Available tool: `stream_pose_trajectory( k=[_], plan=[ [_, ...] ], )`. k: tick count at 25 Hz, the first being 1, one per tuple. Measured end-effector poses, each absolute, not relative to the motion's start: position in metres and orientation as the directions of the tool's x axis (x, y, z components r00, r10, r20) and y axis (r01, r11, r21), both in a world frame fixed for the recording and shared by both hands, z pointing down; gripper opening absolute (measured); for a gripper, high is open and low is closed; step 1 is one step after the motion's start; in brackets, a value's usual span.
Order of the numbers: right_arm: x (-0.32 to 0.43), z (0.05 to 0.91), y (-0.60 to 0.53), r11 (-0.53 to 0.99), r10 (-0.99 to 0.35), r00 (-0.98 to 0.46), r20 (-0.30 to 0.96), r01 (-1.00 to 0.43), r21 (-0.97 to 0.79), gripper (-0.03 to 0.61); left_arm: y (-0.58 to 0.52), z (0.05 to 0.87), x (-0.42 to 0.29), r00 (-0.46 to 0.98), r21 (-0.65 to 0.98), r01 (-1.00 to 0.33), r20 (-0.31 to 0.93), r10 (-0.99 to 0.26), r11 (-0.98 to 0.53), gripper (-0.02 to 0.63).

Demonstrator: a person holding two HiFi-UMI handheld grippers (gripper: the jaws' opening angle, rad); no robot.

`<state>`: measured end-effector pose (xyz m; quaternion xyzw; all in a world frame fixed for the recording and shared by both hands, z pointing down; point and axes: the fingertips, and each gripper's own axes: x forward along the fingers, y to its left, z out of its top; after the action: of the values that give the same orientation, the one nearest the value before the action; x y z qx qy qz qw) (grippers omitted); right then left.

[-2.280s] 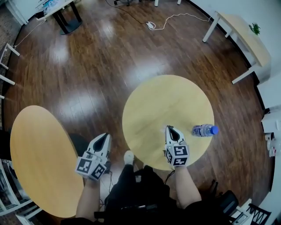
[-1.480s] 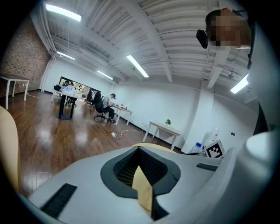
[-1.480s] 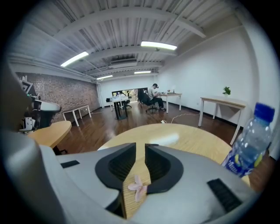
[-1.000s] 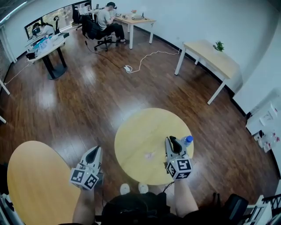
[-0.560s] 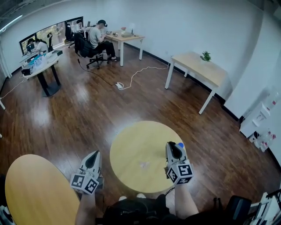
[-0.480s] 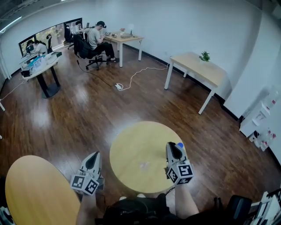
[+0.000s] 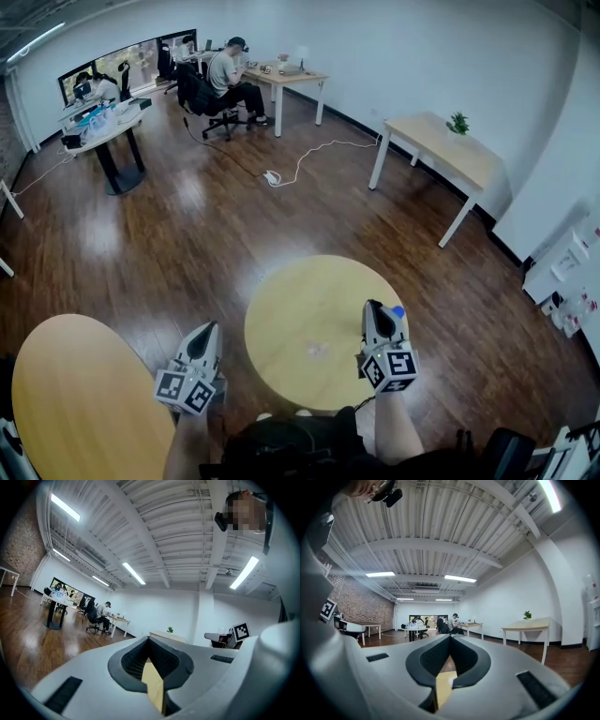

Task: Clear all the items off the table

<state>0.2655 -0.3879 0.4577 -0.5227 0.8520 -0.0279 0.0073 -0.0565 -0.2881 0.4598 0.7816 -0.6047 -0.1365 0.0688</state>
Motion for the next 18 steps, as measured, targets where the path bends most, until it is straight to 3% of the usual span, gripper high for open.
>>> stream_pose_trajectory(
  k=[18],
  plan=[
    [0.257,0.467,-0.391,0.462,-0.885,-0.464,0.044,-0.886,-0.042,0.003,-0.281,0.467,-0.070,0.207,0.268,-0.936,-0.108,-0.972,-0.229,-0.008]
  ],
)
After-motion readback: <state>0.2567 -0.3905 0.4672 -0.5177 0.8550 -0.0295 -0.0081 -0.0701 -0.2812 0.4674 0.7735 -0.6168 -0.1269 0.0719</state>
